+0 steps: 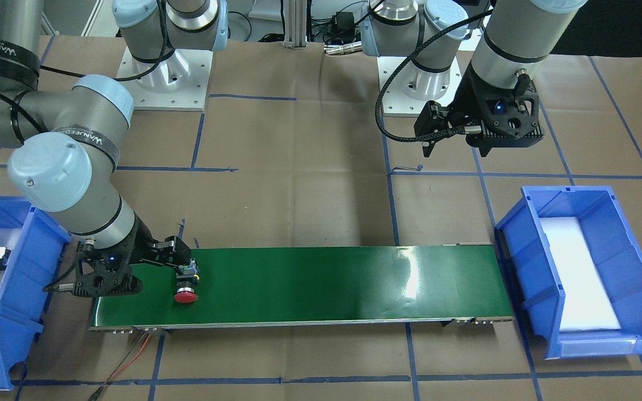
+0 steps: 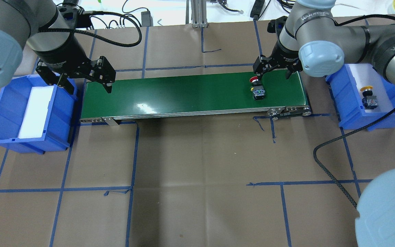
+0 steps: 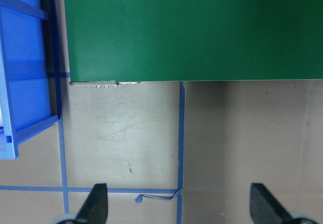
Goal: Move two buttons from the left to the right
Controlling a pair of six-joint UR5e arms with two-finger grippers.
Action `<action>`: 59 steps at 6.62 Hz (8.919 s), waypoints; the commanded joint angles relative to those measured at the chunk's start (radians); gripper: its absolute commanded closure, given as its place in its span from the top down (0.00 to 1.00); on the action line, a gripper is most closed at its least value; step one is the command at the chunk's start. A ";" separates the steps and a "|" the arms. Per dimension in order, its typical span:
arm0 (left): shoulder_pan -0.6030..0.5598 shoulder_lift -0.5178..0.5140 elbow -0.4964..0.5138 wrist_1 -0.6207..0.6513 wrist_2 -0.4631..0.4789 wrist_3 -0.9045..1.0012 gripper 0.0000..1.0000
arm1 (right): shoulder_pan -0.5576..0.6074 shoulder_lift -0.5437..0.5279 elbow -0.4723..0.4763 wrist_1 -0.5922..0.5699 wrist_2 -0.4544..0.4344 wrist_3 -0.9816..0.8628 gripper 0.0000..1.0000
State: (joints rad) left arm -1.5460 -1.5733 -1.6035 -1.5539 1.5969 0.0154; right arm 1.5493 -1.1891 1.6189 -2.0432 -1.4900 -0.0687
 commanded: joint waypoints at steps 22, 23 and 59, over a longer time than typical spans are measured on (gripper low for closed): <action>0.000 -0.001 -0.001 0.000 0.000 0.000 1.00 | -0.453 0.239 -0.338 0.195 -0.087 -0.438 0.04; 0.001 -0.001 -0.001 0.000 0.000 0.000 1.00 | -0.453 0.250 -0.335 0.189 -0.085 -0.438 0.04; 0.000 0.001 0.004 0.000 0.000 -0.003 1.00 | 0.041 -0.514 0.028 0.472 -0.049 0.148 1.00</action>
State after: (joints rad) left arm -1.5462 -1.5723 -1.6008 -1.5539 1.5969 0.0134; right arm 1.5876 -1.7430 1.7028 -1.5927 -1.5374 0.0781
